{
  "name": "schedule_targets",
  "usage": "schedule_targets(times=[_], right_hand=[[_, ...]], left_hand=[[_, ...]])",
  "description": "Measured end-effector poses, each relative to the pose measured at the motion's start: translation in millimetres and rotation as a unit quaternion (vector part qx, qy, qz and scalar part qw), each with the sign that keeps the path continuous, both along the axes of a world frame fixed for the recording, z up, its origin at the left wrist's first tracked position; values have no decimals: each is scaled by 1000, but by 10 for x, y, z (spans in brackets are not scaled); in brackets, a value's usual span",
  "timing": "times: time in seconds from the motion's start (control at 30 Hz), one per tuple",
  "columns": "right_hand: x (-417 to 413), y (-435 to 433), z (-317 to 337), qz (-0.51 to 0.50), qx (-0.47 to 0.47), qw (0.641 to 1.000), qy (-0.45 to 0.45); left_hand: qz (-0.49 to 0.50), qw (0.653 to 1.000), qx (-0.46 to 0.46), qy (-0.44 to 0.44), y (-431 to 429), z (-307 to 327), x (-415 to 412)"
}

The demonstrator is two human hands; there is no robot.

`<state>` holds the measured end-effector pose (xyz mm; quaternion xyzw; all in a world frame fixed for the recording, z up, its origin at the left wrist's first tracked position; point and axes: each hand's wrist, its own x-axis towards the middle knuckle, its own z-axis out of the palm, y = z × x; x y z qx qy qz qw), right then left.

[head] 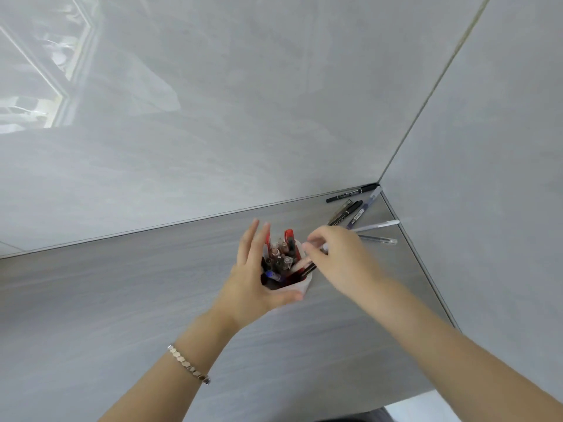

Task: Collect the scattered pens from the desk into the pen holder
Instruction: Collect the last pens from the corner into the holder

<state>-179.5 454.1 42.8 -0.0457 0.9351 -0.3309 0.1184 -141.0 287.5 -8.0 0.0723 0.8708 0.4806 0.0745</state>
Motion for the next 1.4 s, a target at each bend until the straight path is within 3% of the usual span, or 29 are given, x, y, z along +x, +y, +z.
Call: schedule_targets(times=[0.1,0.23,0.37,0.43,0.5,0.57,0.63,0.7,0.8,1.03,1.27,1.4], right_hand=[[198,-172,-229,9,-64,995,77],[393,-304,-495,13,-79,993,83],[525,-208,-632,81,-26,990,109],[428,-168,-584,131,-20,988,77],[211,-62,-461,140,-71,988,5],[-64,176,-417,93,-90,991,31],[-359,518,-533,25,-12,997,73],[-610,867,-725,-28,110,993,38],[-749,1248,-988,-7,265,964,-27],[-346,1171,-1084,102,353,930,-21],[20,967,-411,42,65,992,-95],[79,909,172,66,14,994,-89]], left_hand=[[14,1000,-18,-3,15,-88,69],[35,999,-4,10,41,-139,61],[42,999,-12,13,46,-126,47],[49,999,-17,5,63,-98,44],[48,998,-28,-3,72,-66,37],[45,998,-33,-18,74,-18,28],[46,998,-39,-27,73,14,28],[48,997,-44,-31,79,25,32],[49,997,-48,-32,79,26,32],[53,997,-52,-37,87,29,33],[66,996,-24,-60,126,82,38],[76,995,-39,-59,120,79,30]])
